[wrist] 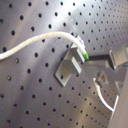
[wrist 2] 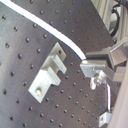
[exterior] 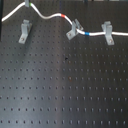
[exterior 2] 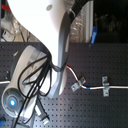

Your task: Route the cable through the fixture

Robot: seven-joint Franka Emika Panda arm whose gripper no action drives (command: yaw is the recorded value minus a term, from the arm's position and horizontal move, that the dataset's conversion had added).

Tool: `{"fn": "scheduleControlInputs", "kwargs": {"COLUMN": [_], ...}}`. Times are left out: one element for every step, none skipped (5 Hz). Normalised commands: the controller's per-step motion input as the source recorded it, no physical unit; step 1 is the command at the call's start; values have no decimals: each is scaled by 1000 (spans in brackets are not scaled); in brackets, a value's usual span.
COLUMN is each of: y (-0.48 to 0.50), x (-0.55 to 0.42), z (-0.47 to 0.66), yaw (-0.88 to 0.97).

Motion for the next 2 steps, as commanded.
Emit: {"fn": "scheduleControlInputs", "kwargs": {"y": [186,170], "x": [-244,-205], "z": [212,184], "yaw": [134,323]}}
